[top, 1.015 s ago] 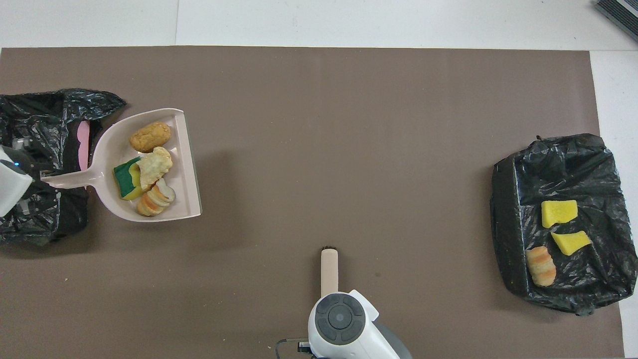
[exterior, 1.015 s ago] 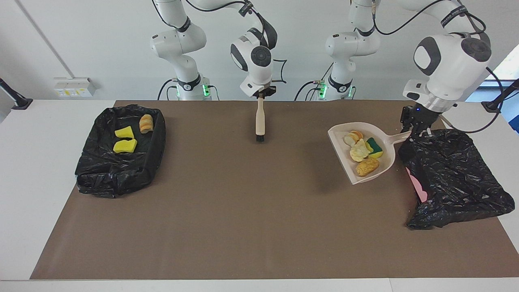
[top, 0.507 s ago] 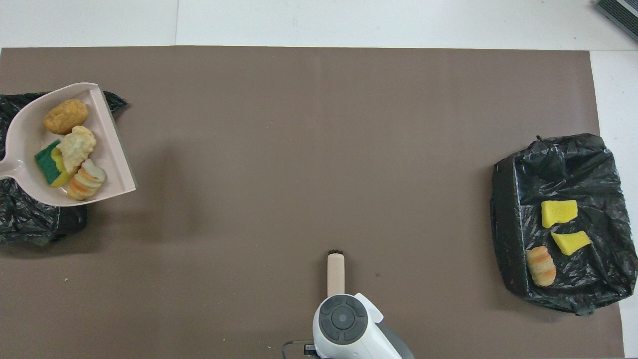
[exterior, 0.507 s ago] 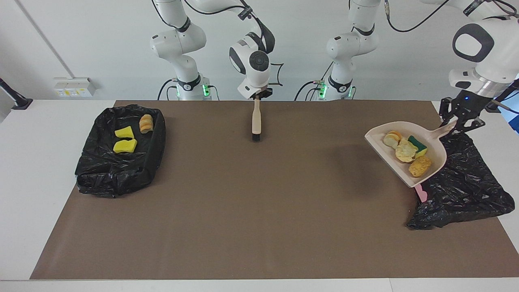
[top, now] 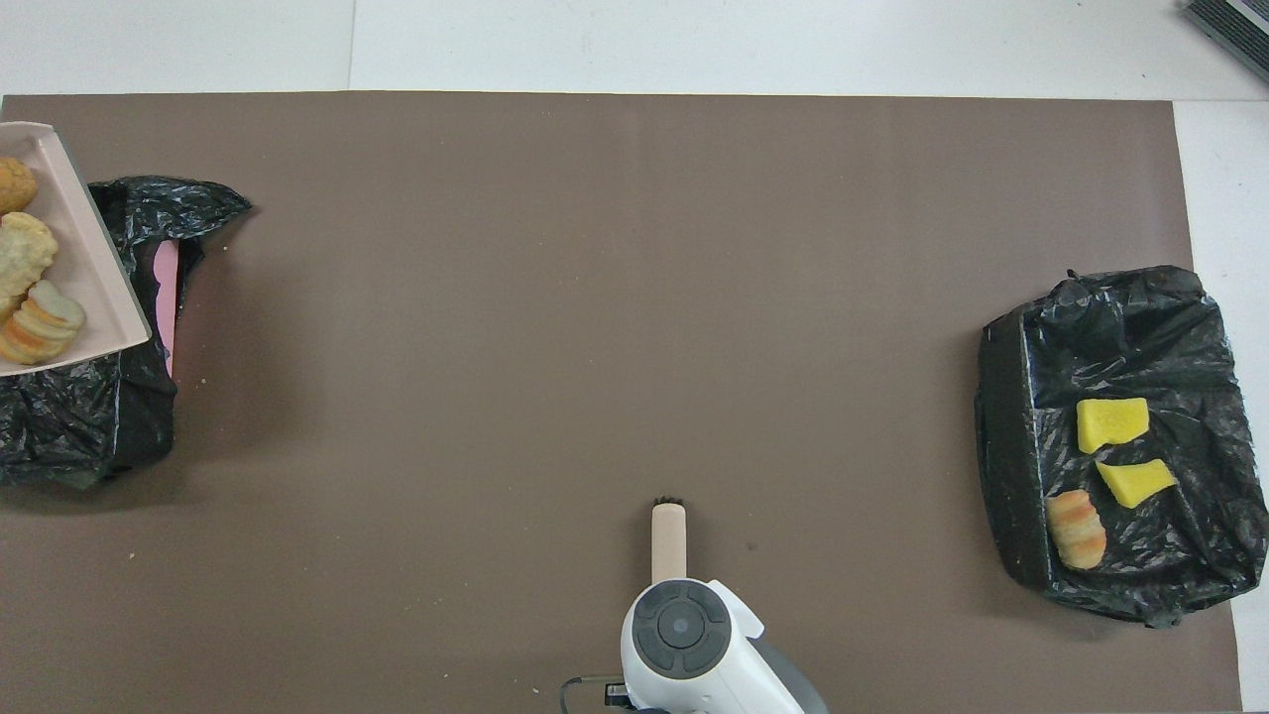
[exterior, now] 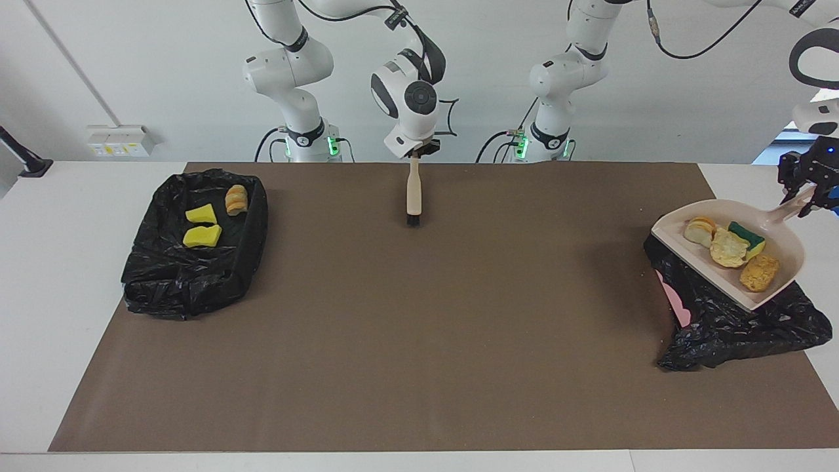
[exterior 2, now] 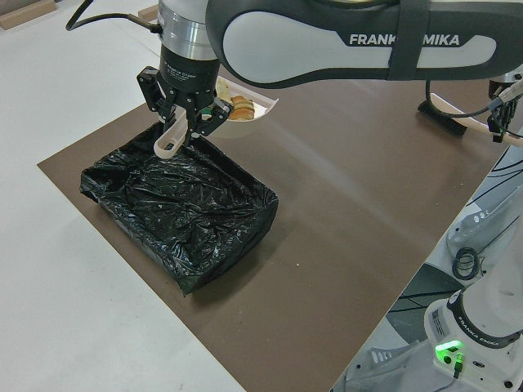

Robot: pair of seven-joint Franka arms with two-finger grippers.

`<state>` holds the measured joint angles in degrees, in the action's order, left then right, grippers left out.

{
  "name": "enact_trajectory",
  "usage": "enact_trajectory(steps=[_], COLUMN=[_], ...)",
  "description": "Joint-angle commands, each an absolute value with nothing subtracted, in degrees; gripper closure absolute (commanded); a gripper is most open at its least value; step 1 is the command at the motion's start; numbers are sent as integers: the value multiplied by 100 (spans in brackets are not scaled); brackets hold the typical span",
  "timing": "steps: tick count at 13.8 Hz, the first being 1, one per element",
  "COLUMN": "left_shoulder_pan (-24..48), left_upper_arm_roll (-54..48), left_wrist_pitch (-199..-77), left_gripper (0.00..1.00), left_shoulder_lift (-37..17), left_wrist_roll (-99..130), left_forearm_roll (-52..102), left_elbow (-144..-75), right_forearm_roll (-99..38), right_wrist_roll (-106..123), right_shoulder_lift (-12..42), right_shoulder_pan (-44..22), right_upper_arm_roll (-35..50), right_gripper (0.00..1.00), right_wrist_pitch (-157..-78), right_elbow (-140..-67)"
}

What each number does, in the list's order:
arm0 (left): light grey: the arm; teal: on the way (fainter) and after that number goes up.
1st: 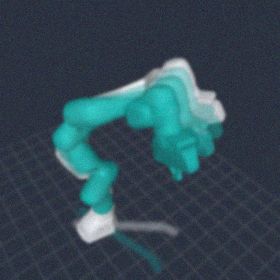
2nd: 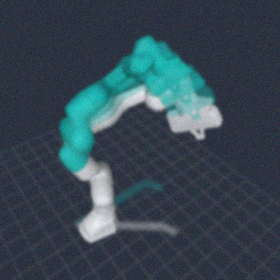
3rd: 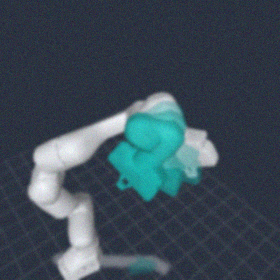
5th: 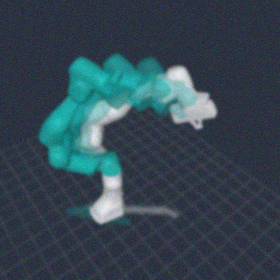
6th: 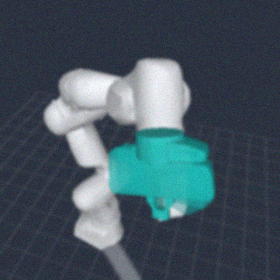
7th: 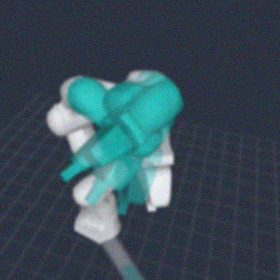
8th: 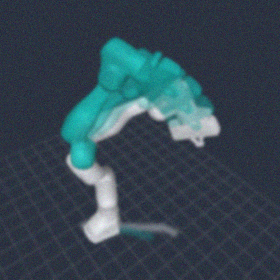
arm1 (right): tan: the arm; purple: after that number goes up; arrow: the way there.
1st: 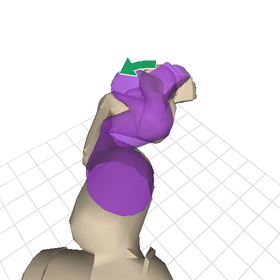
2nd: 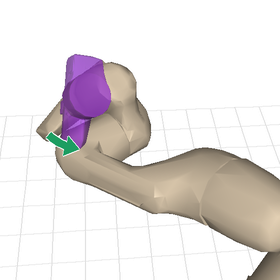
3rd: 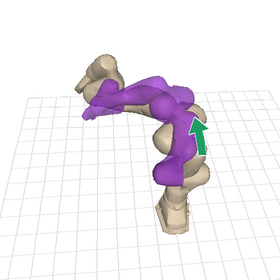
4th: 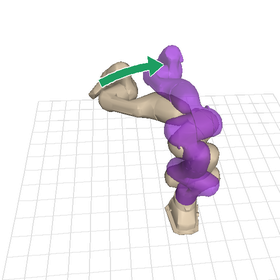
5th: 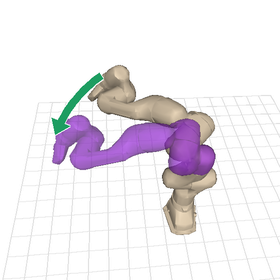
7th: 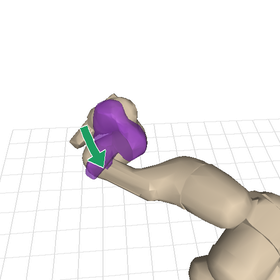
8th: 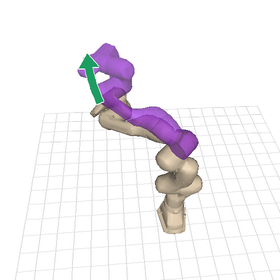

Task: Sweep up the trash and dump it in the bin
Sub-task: 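Tip the dustpan with the left gripper to dump trash into the bag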

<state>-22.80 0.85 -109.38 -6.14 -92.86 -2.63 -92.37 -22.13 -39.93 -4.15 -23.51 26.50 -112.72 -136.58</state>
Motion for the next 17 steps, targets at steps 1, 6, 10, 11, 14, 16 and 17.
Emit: enact_trajectory(steps=[1, 6, 10, 11, 14, 16, 17], left_shoulder_pan=[-2548, -2646, -2611, -2584, -2558, -2523, -2514], left_upper_arm_roll=[35, 70, 70, 70, 70, 70, 70], left_wrist_pitch=[-10802, -10749, -10898, -10977, -11275, -11364, -11425], left_gripper=[100, 100, 100, 100, 100, 100, 100], left_shoulder_lift=[-782, -1098, -1116, -1116, -1134, -1212, -1230], left_wrist_roll=[-9378, -9378, -9360, -9352, -9352, -9334, -9325], left_forearm_roll=[-473, -1036, -1668, -1827, -2398, -2644, -2872], left_elbow=[-8825, -8297, -8306, -8306, -8393, -8490, -8586], right_forearm_roll=[-2180, -2197, -2189, -2188, -2083, -1918, -1646], right_wrist_roll=[-4026, -4052, -3999, -4008, -3816, -3788, -3788], right_shoulder_lift=[-440, -272, -237, -229, -272, -255, -272], right_shoulder_pan=[-2259, -2250, -2259, -2259, -2215, -1865, -1681], right_upper_arm_roll=[2681, 2689, 2689, 2689, 2646, 2646, 2646], right_gripper=[100, 88, 54, 31, 0, 0, 0], right_wrist_pitch=[-11390, -11716, -11716, -11698, -11672, -11724, -11672], right_elbow=[-13676, -13693, -13685, -13658, -13344, -13079, -12904])
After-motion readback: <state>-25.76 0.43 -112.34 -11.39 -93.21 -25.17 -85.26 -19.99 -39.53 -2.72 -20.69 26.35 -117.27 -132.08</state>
